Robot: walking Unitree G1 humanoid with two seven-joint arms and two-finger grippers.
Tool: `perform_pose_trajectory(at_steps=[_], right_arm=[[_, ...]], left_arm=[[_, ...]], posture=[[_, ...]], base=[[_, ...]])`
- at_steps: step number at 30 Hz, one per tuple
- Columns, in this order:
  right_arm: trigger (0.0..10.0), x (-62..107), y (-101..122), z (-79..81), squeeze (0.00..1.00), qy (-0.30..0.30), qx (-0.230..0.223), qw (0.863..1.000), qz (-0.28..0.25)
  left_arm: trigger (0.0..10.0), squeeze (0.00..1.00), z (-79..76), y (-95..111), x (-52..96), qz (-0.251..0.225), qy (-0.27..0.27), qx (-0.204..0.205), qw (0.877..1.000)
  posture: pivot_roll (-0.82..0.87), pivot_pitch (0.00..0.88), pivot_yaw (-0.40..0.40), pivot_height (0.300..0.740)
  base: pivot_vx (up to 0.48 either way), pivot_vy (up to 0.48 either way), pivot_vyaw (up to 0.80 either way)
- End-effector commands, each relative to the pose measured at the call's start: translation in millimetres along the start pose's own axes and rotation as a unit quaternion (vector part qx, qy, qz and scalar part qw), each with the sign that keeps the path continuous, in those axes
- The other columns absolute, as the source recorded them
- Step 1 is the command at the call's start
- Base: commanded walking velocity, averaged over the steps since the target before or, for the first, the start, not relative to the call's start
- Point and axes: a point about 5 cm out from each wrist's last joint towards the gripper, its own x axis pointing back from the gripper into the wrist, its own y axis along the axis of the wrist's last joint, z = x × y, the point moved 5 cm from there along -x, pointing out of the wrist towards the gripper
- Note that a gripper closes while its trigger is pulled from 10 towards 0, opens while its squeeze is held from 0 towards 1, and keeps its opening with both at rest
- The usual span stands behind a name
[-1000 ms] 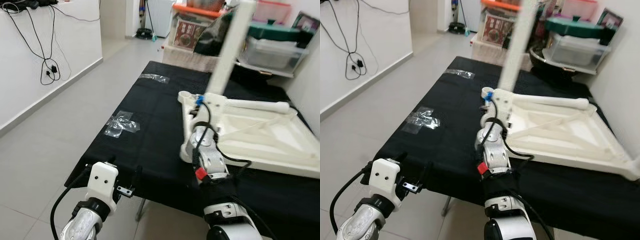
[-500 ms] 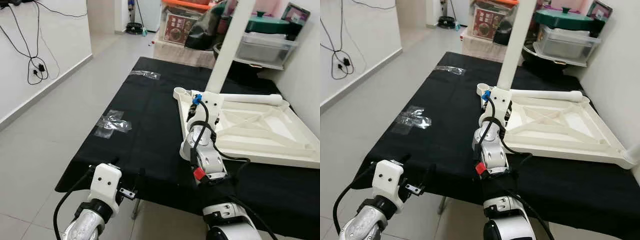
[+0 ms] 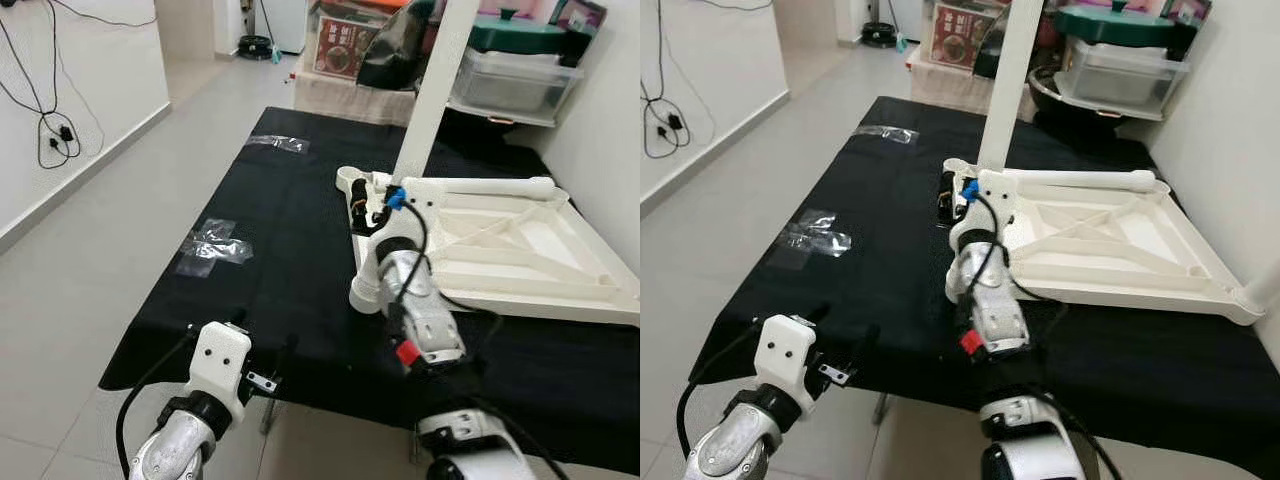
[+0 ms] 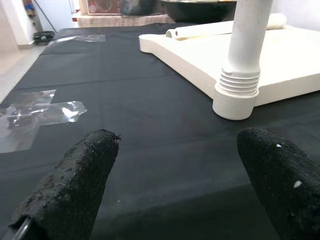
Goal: Building children table
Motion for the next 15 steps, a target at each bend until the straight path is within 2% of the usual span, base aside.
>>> perform_pose_trajectory(at_steps=[1,5,8,10,12,13,15], right_arm=[[10.0,-2.6,3,-3.9,0.00,0.009,-0.009,1.000,-0.005],[10.0,-5.2,4,-10.6,0.00,0.027,-0.004,1.000,-0.005],[10.0,-12.3,5,-14.2,0.00,0.070,-0.002,0.998,0.002],[10.0,-14.5,7,-12.5,0.00,0.088,-0.001,0.996,0.002],[10.0,-19.4,11,-3.7,0.00,0.151,-0.022,0.988,0.005],[10.0,-19.4,11,-3.7,0.00,0.151,-0.022,0.988,0.005],[10.0,-22.3,14,3.0,0.00,0.198,-0.036,0.980,0.009]], left_arm=[[10.0,0.00,-4.1,-5,-1.0,0.007,-0.006,0.002,1.000],[10.0,0.00,-4.6,-5,-0.8,0.007,-0.007,0.000,1.000],[10.0,0.00,-6.1,-6,-1.5,0.006,-0.009,-0.003,1.000],[10.0,0.00,-6.6,-5,-1.9,0.005,-0.010,-0.003,1.000],[10.0,0.00,-7.1,-5,-2.5,0.005,-0.011,-0.005,1.000],[10.0,0.00,-7.1,-5,-2.5,0.005,-0.011,-0.005,1.000],[10.0,0.00,-7.4,-5,-2.9,0.004,-0.011,-0.005,1.000]], posture=[[0.11,0.009,-0.124,0.740],[0.11,0.000,-0.124,0.740],[0.12,0.000,-0.129,0.740],[0.12,0.000,-0.129,0.740],[0.12,0.000,-0.130,0.740],[0.12,0.000,-0.130,0.740],[0.12,0.000,-0.131,0.740]], base=[[0.000,0.000,0.00],[0.000,0.000,0.00],[0.000,0.000,0.00],[0.000,0.000,0.00],[0.000,0.000,0.00],[0.000,0.000,0.00],[0.000,0.000,0.00]])
